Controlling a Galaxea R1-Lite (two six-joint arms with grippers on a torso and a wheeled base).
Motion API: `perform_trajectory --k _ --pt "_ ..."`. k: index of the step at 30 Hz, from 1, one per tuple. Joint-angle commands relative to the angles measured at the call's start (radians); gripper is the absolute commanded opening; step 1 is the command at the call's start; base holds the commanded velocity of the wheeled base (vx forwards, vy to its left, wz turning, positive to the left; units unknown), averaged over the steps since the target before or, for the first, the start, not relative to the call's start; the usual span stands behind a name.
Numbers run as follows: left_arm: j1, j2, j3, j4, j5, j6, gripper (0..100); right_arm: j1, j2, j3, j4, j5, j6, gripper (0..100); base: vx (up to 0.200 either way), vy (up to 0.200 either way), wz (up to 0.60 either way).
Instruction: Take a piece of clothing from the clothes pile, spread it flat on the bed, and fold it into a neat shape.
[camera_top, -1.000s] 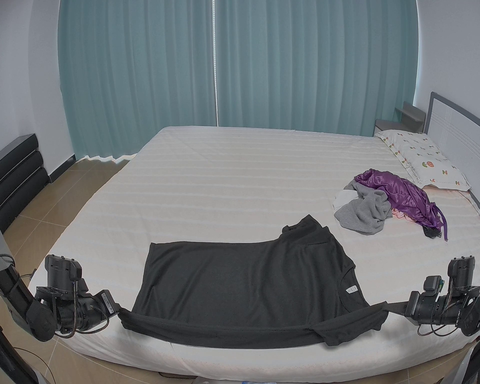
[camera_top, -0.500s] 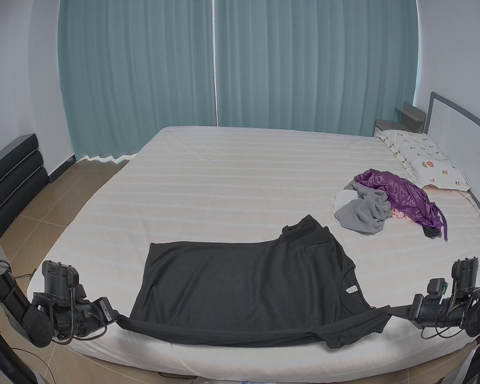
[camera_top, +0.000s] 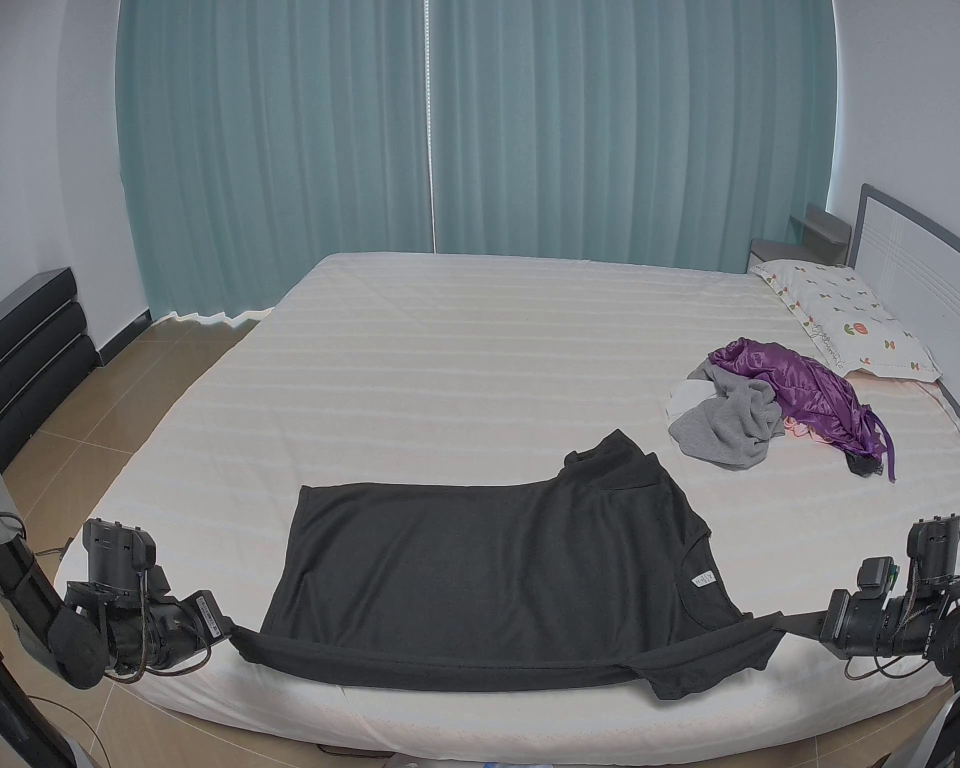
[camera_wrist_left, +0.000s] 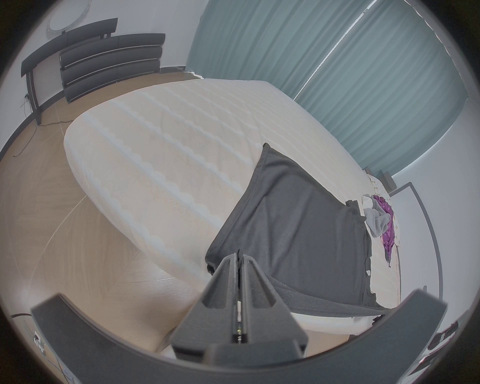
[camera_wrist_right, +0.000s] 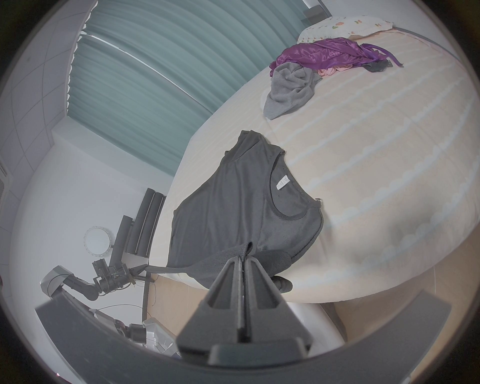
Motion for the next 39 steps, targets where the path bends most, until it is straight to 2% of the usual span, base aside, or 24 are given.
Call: perform_trajectory --k 1,11,25,39 --pt "0.002 0.058 -0.048 0.000 0.000 -0.006 0 0.001 0.053 -0.030 -0.003 0.002 0.006 0 0.000 0.000 0.00" --pt "0.001 0.133 -0.157 0.006 0.000 -0.010 0 -0.001 0.155 -0.145 -0.003 -0.004 0.012 0 0.000 0.000 0.00" --pt "-0.005 0.359 -0.351 0.009 0.003 -0.009 0 0.010 0.380 -0.326 0.002 -0.037 0.014 0 0.000 0.000 0.00" --pt "-0.013 0.452 -0.441 0.011 0.009 -0.006 0 0.028 0.530 -0.439 0.008 -0.060 0.014 0 0.000 0.000 0.00"
